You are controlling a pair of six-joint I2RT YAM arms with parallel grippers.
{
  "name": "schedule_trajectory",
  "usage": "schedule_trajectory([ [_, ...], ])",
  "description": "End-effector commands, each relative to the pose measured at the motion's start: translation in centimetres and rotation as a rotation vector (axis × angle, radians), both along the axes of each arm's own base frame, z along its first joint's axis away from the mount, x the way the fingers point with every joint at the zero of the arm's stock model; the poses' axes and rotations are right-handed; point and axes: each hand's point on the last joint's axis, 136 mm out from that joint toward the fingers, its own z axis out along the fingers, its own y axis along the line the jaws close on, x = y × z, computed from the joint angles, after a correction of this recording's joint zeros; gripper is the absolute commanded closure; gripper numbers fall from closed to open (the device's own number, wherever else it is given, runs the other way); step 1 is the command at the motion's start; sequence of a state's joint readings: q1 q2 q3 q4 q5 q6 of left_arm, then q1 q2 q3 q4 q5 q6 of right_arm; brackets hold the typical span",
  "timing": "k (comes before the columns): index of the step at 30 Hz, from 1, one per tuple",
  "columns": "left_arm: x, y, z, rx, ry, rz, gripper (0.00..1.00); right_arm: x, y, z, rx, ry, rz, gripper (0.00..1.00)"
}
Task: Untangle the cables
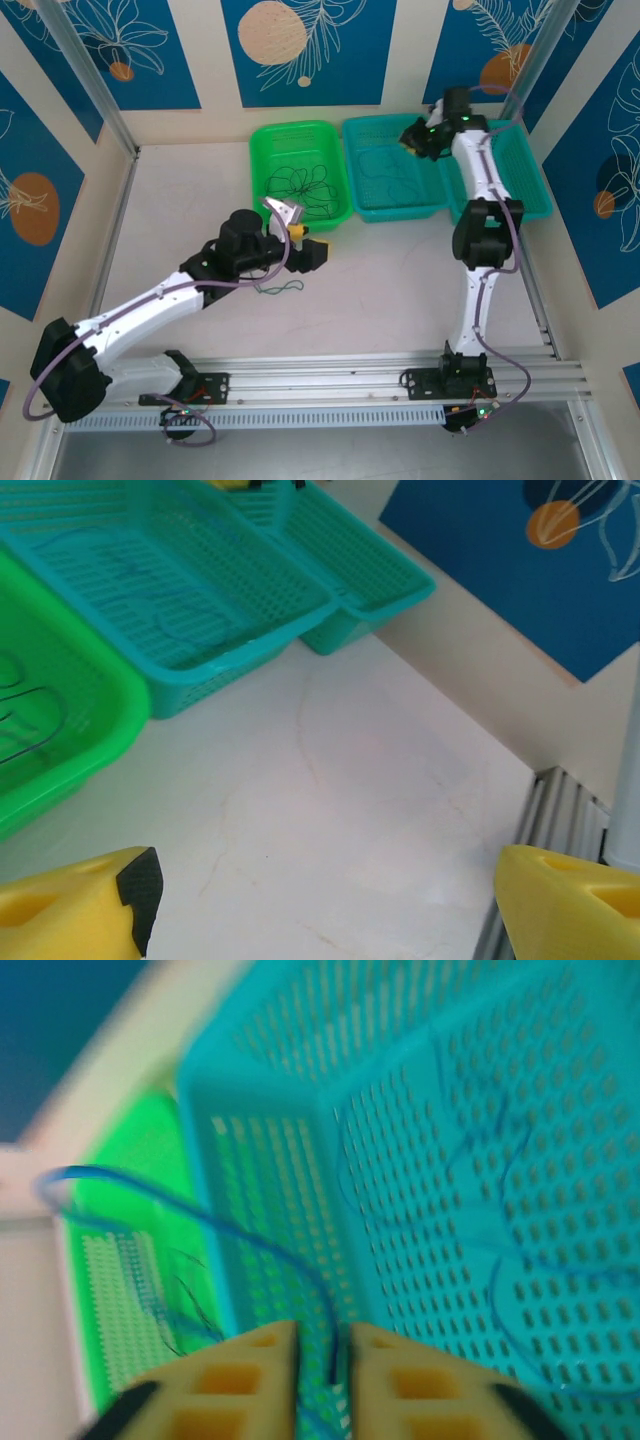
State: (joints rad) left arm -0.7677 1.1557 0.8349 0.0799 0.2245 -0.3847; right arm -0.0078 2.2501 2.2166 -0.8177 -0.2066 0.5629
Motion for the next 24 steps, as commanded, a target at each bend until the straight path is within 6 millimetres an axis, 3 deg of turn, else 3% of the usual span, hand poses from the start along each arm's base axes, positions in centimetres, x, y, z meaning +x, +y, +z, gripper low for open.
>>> schedule_trajectory([
  [1, 0.4, 3.5, -2.0, 0.070, 0.041, 0.151, 0.14, -0.7, -0.5, 2.5, -0.113, -0.065, 0.045, 0.50],
  [4, 0.0, 6.2, -2.8, 0.071, 0.067, 0.237, 0.14, -2.3, -0.3, 7.2, -0.116, -0.160, 0.063, 0.45],
  [7, -0.5, 9.0, -3.7, 0.105, 0.083, 0.306, 0.14, -5.8, 0.9, 11.3, -0.132, -0.263, 0.085, 0.43],
  [11, -1.7, 12.4, -4.0, 0.164, 0.108, 0.362, 0.13, -13.4, 6.7, 13.0, -0.092, -0.374, 0.224, 0.43],
  [14, -2.9, 16.0, -4.9, 0.244, 0.196, 0.481, 0.12, -19.5, 12.4, 11.0, -0.098, -0.403, 0.355, 0.43],
  [19, -5.0, 20.4, -7.7, 0.334, 0.364, 0.683, 0.13, -27.6, 21.7, 5.0, -0.198, -0.364, 0.623, 0.42],
  [24, -6.5, 22.0, -8.4, 0.224, 0.404, 0.767, 0.15, -31.9, 28.7, -2.7, -0.295, -0.249, 0.848, 0.38],
])
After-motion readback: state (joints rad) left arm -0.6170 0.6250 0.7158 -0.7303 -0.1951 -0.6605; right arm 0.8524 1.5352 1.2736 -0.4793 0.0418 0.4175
